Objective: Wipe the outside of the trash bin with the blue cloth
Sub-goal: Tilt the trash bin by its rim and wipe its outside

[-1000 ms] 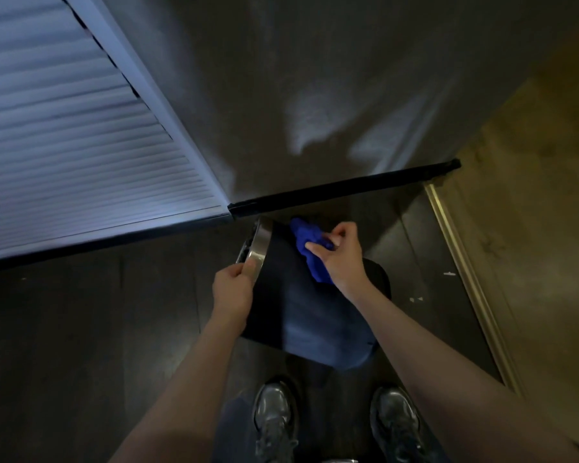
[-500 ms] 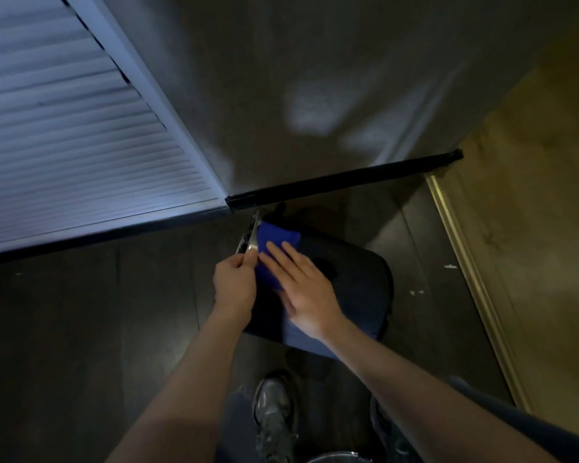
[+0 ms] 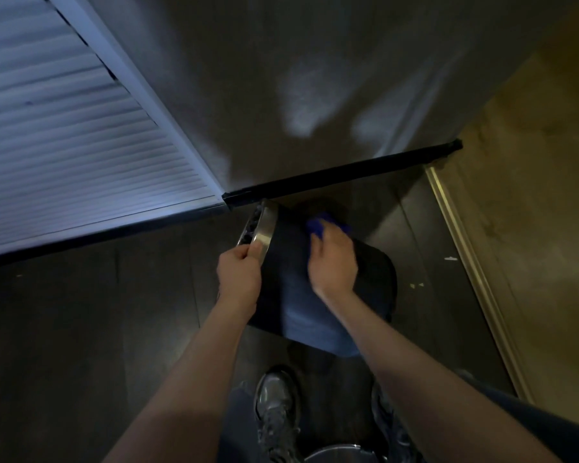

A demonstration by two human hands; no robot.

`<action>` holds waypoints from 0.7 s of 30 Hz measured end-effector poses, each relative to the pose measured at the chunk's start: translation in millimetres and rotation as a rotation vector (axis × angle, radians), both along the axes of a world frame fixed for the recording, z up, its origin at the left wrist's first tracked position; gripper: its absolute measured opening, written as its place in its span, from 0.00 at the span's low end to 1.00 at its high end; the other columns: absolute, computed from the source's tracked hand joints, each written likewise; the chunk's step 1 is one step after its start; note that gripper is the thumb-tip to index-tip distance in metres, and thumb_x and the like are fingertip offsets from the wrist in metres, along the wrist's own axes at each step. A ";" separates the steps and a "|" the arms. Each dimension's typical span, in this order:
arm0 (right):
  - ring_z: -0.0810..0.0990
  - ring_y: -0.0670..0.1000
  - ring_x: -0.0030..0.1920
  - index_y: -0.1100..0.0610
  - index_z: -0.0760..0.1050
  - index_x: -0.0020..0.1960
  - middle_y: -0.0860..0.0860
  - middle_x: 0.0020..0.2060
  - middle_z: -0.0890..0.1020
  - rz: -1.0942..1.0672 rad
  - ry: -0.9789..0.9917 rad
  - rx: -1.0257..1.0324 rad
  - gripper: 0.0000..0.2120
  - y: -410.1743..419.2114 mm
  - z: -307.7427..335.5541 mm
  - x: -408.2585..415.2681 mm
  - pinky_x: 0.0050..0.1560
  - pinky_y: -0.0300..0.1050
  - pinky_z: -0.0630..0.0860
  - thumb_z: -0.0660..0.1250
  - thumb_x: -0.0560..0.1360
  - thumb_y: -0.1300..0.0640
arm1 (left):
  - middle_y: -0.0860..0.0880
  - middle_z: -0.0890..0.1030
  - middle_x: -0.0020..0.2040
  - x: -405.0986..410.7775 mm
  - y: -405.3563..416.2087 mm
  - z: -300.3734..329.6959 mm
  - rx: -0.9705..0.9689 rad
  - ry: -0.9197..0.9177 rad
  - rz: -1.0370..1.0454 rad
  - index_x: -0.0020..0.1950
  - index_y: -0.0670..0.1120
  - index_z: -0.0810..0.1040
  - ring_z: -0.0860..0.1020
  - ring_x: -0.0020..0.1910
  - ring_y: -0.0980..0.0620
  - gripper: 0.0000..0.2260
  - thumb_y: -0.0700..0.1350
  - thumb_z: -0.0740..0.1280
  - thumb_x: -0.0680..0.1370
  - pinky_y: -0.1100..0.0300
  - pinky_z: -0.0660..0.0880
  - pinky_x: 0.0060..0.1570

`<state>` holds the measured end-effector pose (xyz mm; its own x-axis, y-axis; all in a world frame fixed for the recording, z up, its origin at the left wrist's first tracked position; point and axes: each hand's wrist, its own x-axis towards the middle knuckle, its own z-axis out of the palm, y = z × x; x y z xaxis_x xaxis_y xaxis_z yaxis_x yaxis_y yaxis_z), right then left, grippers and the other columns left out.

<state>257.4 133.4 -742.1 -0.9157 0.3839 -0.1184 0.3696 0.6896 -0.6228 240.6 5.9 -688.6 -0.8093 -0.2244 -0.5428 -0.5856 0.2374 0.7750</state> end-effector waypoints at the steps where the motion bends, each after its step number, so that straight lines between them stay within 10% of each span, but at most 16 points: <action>1: 0.75 0.59 0.61 0.62 0.72 0.62 0.59 0.60 0.78 0.048 0.079 0.014 0.17 -17.3 5.8 2.3 0.63 0.51 0.69 0.58 0.76 0.58 | 0.47 0.69 0.28 -0.2 1.0 0.2 0.009 -0.009 0.016 0.30 0.41 0.75 0.69 0.35 0.46 0.16 0.45 0.63 0.77 0.54 0.67 0.40; 7: 0.69 0.52 0.68 0.58 0.66 0.68 0.53 0.67 0.72 0.477 0.173 0.209 0.23 -9.3 -0.5 40.0 0.68 0.46 0.60 0.59 0.74 0.57 | 0.46 0.71 0.28 0.2 -1.3 -2.3 0.041 -0.026 0.115 0.30 0.43 0.74 0.70 0.26 0.53 0.15 0.43 0.64 0.77 0.62 0.68 0.30; 17: 0.76 0.60 0.55 0.62 0.73 0.57 0.60 0.56 0.78 -0.198 -0.180 0.055 0.15 47.9 -19.8 14.8 0.54 0.50 0.70 0.53 0.79 0.55 | 0.42 0.75 0.34 3.1 -3.5 1.8 0.064 -0.063 0.124 0.35 0.42 0.77 0.73 0.35 0.47 0.13 0.45 0.62 0.77 0.53 0.72 0.41; 21: 0.76 0.61 0.56 0.62 0.74 0.56 0.61 0.55 0.79 -0.086 -0.268 -0.018 0.16 13.7 -5.0 -33.1 0.53 0.49 0.71 0.54 0.79 0.53 | 0.46 0.70 0.28 5.9 0.2 0.5 0.030 -0.012 0.023 0.29 0.44 0.73 0.68 0.29 0.51 0.17 0.45 0.62 0.77 0.57 0.66 0.33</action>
<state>224.3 147.1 -747.1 -0.8148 0.4549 -0.3593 0.5797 0.6381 -0.5067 246.5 6.1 -688.1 -0.7973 -0.2261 -0.5596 -0.6003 0.2003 0.7743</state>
